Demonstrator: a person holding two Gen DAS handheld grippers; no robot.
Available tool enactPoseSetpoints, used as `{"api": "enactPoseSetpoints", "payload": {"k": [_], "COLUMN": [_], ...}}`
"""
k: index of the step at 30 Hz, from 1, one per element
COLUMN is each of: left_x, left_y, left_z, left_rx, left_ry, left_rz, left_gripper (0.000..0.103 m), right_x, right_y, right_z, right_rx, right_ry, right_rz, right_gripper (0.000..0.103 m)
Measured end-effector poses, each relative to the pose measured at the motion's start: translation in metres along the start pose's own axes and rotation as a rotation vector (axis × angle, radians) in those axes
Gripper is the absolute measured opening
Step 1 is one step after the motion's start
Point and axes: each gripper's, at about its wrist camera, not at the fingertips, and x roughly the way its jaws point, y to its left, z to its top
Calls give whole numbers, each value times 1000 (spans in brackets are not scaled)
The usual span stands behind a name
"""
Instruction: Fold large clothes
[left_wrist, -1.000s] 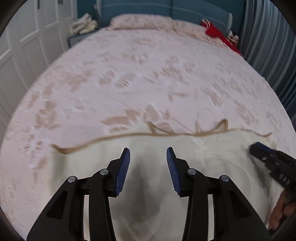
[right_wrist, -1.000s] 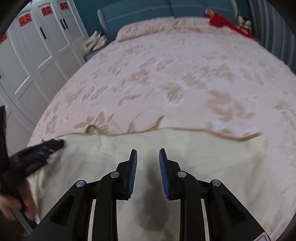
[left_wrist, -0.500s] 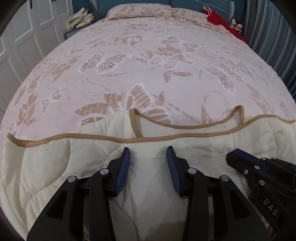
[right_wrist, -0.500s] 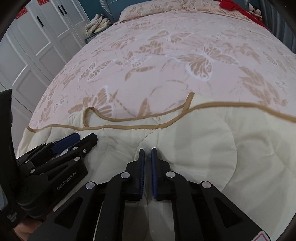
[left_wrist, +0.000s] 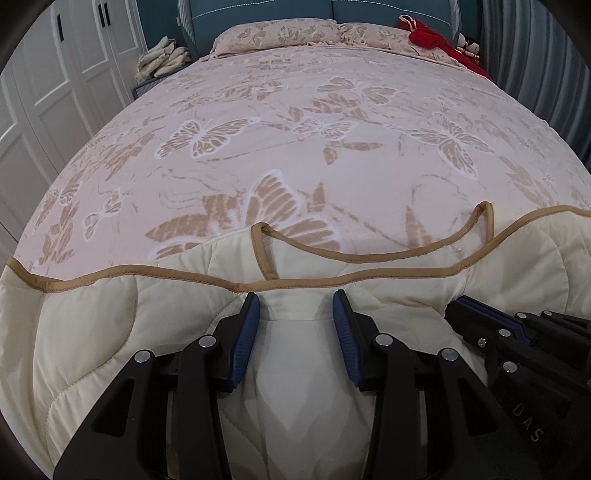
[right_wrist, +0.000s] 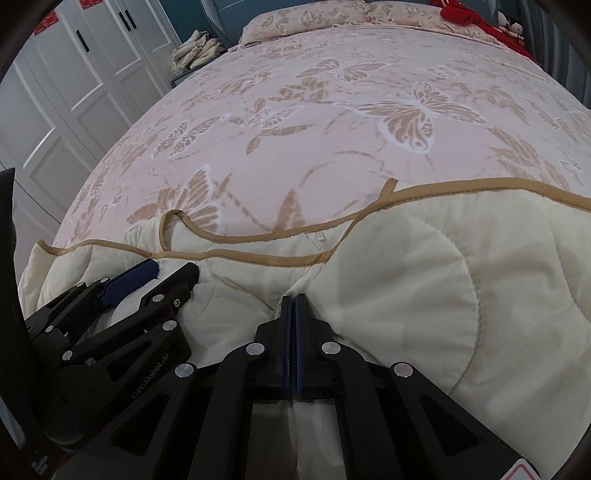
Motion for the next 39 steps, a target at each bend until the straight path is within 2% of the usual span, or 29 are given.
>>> {"api": "enactPoseSetpoints", "payload": {"k": [7,29,35,37,38,39], "left_x": [3,10,2,-19,-35,-47], "left_y": [-6,-4,-3,20,39,51], "left_z": [-1,-1,3,8,8,7], "left_rx": [24,-17,-16,-103,-176,-221], "left_ry": [-16,-59,-49,-45,-70,-86], "left_rz": [38,41,42,-34,-61,-69], "left_gripper": [39,40,41,43,44,50], "right_x": [4,13,5,-15,-28,-51], "right_y": [1,-5,-7,-11,-12,-14], "right_z": [0,1,4,8,10,9], "right_rx": [-6,28,44,76,93,109], "right_ry": [-10,-58,-82,-108,-135,-193], "right_rz": [1,38,54,29,2,-15], "right_gripper": [0,0,0,0,3,13]}}
